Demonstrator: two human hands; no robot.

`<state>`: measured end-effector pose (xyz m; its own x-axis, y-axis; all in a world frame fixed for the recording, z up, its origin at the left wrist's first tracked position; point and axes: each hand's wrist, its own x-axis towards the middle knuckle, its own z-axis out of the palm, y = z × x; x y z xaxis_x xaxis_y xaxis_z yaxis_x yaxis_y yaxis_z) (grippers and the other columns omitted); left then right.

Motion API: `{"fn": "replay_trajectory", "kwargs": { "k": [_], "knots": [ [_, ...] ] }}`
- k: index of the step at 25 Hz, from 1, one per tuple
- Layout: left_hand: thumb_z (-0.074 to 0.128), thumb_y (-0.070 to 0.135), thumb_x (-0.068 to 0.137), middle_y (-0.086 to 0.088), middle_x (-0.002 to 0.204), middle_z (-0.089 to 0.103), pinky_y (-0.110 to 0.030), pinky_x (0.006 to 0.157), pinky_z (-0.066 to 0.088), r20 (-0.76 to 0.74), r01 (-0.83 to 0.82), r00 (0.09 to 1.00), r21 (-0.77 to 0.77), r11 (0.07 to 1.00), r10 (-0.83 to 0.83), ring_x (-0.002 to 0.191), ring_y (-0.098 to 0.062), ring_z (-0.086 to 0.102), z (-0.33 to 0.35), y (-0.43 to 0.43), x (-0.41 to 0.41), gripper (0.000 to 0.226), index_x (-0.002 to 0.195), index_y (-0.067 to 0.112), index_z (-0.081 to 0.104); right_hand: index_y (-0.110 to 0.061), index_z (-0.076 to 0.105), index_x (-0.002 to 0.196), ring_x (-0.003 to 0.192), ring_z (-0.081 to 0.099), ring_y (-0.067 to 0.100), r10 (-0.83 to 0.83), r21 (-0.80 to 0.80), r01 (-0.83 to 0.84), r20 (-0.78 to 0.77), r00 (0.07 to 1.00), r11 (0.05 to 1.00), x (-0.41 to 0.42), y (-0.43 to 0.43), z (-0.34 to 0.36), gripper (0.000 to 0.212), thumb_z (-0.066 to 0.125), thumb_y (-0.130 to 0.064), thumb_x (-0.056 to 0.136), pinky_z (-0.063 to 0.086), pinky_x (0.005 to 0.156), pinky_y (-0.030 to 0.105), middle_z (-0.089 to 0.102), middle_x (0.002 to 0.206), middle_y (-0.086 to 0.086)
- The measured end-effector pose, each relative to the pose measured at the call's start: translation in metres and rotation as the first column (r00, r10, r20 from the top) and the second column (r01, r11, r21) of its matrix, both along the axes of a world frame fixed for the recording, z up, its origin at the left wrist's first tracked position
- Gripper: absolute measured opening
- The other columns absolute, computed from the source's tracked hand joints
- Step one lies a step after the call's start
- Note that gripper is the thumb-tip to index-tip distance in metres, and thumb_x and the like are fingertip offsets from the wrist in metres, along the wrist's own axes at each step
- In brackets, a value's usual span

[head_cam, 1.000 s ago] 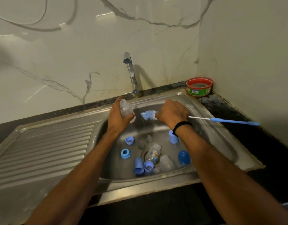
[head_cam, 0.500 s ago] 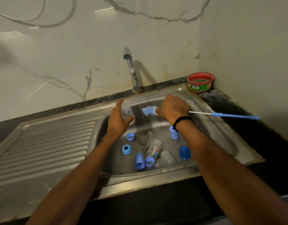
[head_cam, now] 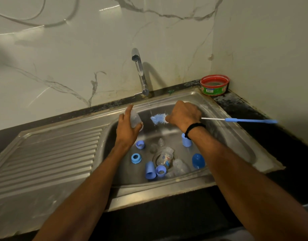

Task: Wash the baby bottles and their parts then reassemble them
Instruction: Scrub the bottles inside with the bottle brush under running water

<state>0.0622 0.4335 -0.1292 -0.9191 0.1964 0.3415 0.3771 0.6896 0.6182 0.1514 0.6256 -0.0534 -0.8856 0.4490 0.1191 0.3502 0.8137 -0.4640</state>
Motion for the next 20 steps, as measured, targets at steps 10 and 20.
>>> {"fn": "replay_trajectory", "kwargs": {
  "k": [10,20],
  "knots": [
    [0.076,0.015,0.087,-0.010,0.156,0.034,-0.037,0.109,0.038,-0.005,0.019,1.000,0.077,0.997,-0.019,0.136,-0.022,0.040,0.001,0.002,0.002,0.086,0.157,0.028,0.028,-0.013,0.062,0.104,0.077,0.051,0.021,-0.014,0.041,0.015,-0.007,1.000,0.999,-0.007,-0.004,-0.006,0.034,0.070,-0.041,0.087,0.036,0.062,0.029,0.061,0.092,0.006],
    [0.076,0.016,0.087,-0.016,0.154,0.034,-0.039,0.107,0.040,-0.050,0.025,0.999,0.081,0.996,-0.021,0.135,-0.031,0.043,0.001,0.011,0.006,0.089,0.158,0.022,0.023,-0.009,0.065,0.111,0.102,0.064,0.030,0.010,0.025,-0.011,0.023,1.000,1.000,-0.021,-0.016,-0.031,0.028,0.068,-0.028,0.090,0.046,0.074,0.033,0.067,0.112,0.012]
  ]
}}
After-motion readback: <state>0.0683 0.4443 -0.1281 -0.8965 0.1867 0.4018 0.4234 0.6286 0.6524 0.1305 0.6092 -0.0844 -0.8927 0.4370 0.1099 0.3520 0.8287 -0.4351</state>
